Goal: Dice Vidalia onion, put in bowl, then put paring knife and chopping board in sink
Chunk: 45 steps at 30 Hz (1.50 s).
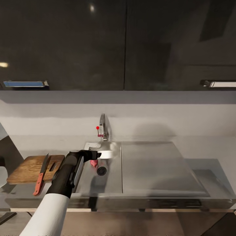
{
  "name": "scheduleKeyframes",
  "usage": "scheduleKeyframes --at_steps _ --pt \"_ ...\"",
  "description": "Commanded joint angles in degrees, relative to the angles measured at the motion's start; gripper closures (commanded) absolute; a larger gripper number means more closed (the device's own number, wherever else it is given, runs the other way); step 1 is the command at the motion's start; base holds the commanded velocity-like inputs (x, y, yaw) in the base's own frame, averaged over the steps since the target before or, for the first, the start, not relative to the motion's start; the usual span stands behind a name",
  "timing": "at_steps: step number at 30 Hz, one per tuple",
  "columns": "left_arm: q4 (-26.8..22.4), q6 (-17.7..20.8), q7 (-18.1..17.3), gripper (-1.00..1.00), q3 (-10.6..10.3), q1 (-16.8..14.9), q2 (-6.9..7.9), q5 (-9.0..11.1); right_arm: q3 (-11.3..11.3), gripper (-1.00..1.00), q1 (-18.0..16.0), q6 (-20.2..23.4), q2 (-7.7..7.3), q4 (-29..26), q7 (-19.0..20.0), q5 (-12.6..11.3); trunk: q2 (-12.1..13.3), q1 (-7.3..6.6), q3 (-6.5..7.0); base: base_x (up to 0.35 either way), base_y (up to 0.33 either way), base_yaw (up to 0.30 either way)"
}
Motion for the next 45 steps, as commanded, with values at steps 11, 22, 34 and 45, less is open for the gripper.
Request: scheduleKeyframes --at_steps 11,22,34,45 --pt "1.0 -0.6 -0.6 -1.0 2.0 -0.1 -0.05 -0.6 0.5 -1.0 0.0 0.3 0.21 0.0 -0.1 -0.4 -0.1 0.03 -1.15 0.08 0.0 0.0" --pt "2.1 -0.7 -0.6 -1.0 2.0 -0.1 -0.13 -0.6 0.5 -1.0 0.0 0.3 0.3 0.0 -0.1 -0.4 -0.1 0.03 -2.17 0.224 0.0 0.0" --pt "2.4 -0.7 -0.6 -1.0 2.2 0.0 0.02 -0.6 0.5 -1.0 0.0 0.3 0.39 0.1 -0.1 -0.4 -0.1 0.03 -3.29 0.016 0.0 0.0" --pt "3.5 -0.7 -0.6 -1.0 2.2 -0.1 0.04 -0.6 0.5 -1.0 0.0 0.3 0.39 0.1 -0.1 -0.4 -0.1 0.03 -4.31 0.047 0.0 0.0"
